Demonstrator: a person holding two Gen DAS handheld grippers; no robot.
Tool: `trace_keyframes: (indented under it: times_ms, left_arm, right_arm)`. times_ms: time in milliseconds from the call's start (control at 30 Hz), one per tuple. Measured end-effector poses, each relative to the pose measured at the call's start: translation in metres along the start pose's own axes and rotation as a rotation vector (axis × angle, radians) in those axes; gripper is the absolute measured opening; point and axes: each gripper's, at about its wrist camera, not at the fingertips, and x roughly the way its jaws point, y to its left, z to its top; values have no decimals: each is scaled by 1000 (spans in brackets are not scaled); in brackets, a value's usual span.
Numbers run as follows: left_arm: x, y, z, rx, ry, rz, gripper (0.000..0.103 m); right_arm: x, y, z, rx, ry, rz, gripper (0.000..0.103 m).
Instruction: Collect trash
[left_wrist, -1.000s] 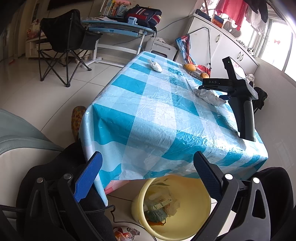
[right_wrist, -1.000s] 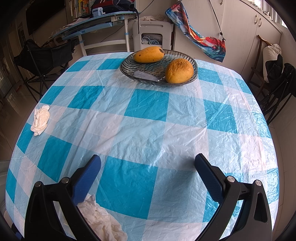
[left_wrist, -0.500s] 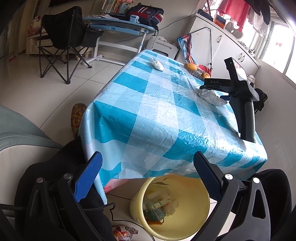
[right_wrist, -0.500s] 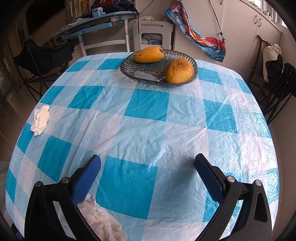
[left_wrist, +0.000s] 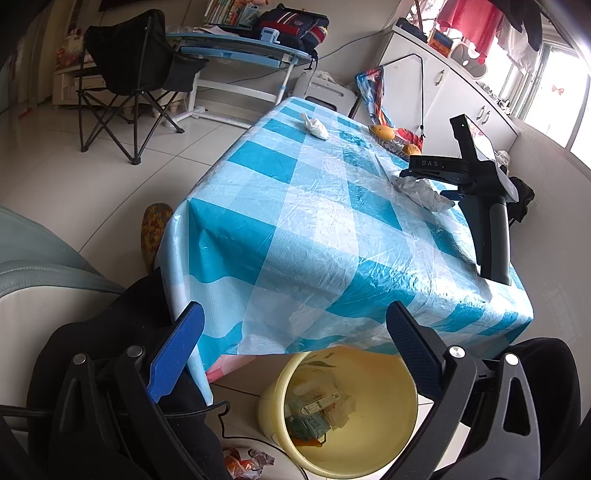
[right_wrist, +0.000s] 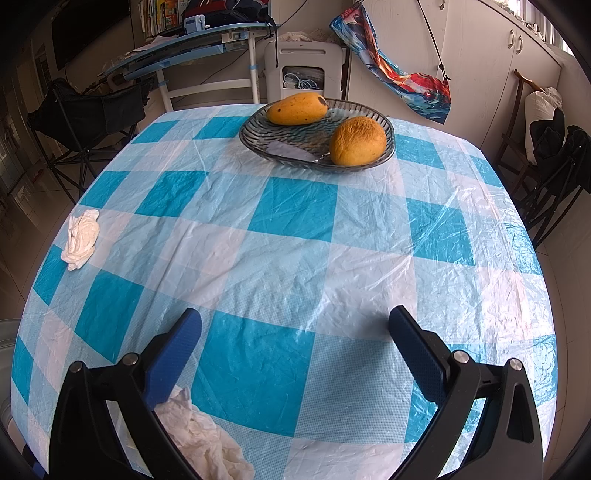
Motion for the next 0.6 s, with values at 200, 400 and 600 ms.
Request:
trace_keyframes:
  times_ms: [200,400,600]
  left_arm:
    - [0,0,0,0,0,0,95]
    - [0,0,0,0,0,0,95]
    - [0,0,0,0,1,0,95]
  right_arm:
    - [0,0,0,0,0,0,97]
    - [0,0,-1,0,0,0,97]
    - [0,0,0,0,0,0,97]
